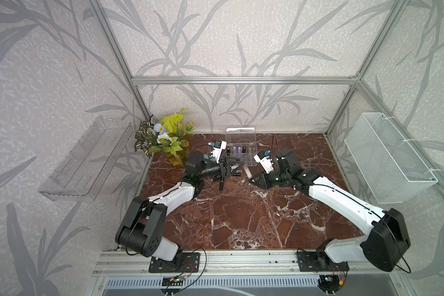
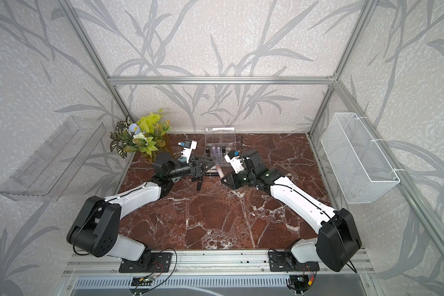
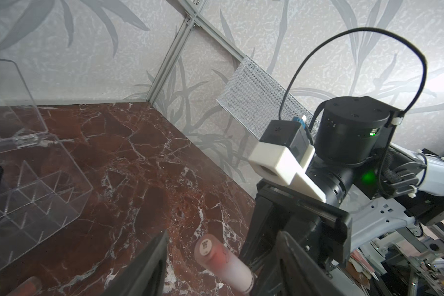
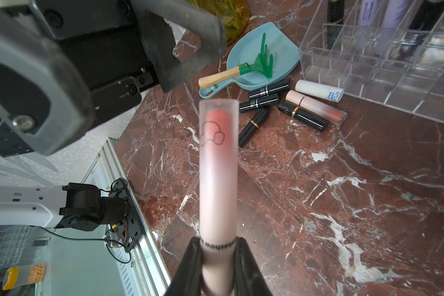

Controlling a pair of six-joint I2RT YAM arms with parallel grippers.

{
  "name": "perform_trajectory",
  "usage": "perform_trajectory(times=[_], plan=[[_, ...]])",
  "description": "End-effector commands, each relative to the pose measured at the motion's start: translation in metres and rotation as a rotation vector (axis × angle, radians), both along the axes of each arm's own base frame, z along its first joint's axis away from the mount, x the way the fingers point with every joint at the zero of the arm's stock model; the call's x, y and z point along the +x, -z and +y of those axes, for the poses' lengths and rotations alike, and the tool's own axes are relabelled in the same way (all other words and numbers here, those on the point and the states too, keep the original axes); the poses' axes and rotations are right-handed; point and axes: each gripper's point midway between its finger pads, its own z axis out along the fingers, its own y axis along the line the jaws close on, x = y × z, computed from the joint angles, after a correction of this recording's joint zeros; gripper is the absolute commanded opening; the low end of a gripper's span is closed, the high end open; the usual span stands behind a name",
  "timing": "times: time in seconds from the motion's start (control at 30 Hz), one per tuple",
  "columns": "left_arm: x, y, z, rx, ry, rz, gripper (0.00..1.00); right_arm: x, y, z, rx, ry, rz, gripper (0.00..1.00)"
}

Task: Arrange the lipsticks in the organizer
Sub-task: Pick up the lipstick at the center of the board.

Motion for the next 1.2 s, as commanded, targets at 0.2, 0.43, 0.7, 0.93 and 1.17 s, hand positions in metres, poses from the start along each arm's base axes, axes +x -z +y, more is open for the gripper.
perform_trajectory(times=[0.2, 0.43, 0.7, 0.93, 1.17], plan=[[-0.01, -0.003, -0.019, 0.001, 0.112, -0.017, 0.63, -0.004, -0.034, 0.003, 0.093, -0.007, -0.059, 0.13], [-0.011, -0.005, -0.022, -0.002, 0.121, -0.02, 0.46, -0.005, -0.033, 0.002, 0.09, -0.01, -0.06, 0.13], [-0.013, -0.008, -0.022, -0.011, 0.124, -0.024, 0.39, -0.002, -0.025, 0.003, 0.069, -0.009, -0.045, 0.13], [-0.014, -0.011, -0.023, -0.024, 0.135, -0.024, 0.33, -0.001, -0.02, 0.004, 0.03, -0.009, -0.054, 0.13], [-0.014, -0.012, -0.023, -0.03, 0.137, -0.022, 0.26, -0.001, -0.02, 0.005, 0.015, -0.012, -0.061, 0.13]])
